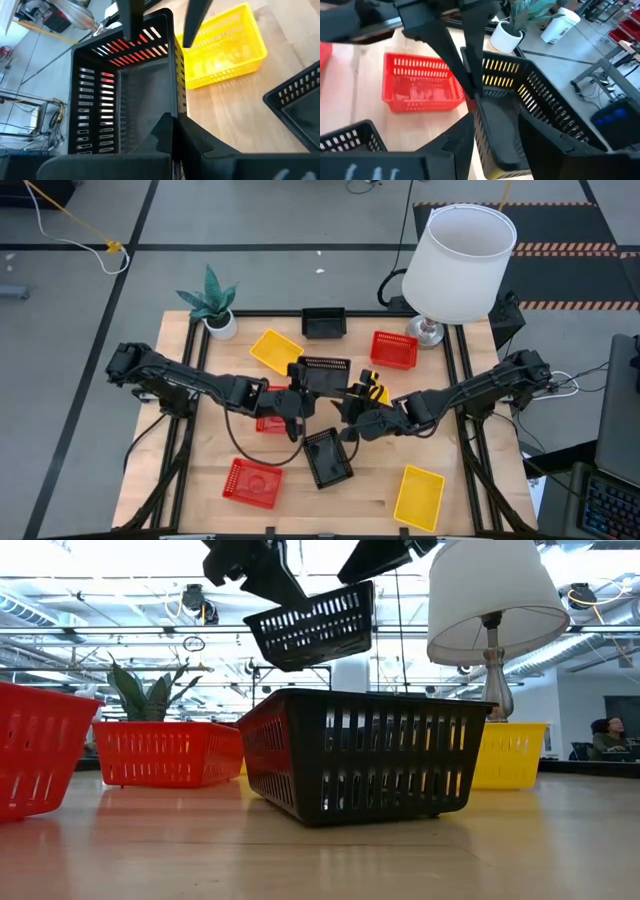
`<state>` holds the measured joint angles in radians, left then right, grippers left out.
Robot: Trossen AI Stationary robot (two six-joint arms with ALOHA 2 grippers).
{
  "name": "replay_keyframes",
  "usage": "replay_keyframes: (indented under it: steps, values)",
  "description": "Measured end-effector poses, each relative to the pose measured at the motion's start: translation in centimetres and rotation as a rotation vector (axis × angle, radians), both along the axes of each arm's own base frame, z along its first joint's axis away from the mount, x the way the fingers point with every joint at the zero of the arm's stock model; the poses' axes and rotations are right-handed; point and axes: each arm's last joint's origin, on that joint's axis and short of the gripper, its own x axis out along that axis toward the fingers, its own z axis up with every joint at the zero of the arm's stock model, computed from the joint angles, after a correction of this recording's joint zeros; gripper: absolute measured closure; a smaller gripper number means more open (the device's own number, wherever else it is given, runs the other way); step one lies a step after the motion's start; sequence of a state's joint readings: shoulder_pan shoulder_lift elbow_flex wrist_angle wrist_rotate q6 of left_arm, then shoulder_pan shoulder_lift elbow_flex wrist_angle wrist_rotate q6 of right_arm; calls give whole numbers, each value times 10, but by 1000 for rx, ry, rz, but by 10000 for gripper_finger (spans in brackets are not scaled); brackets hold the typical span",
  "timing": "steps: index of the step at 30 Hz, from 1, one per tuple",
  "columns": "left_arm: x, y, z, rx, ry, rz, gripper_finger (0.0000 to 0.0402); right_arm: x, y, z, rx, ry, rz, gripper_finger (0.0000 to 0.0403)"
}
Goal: Stack baskets by color
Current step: Stack the center black basket on the top black basket
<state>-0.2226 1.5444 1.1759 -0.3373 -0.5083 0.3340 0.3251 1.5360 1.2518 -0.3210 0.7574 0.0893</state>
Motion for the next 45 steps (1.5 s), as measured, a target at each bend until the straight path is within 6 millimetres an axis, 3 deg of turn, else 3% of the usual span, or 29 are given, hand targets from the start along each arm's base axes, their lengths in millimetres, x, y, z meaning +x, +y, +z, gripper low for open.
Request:
replay_keyframes:
  steps: [15,34,45]
  values:
    - [2,-6,3,8,-37,-37,382,-2,0,-4,-15,63,33,263]
    - [3,-13,6,32,-56,-82,394,-4,0,-7,-7,120,86,395]
    - [5,-15,10,-23,-126,-63,310,-5,-1,-8,-28,137,90,397]
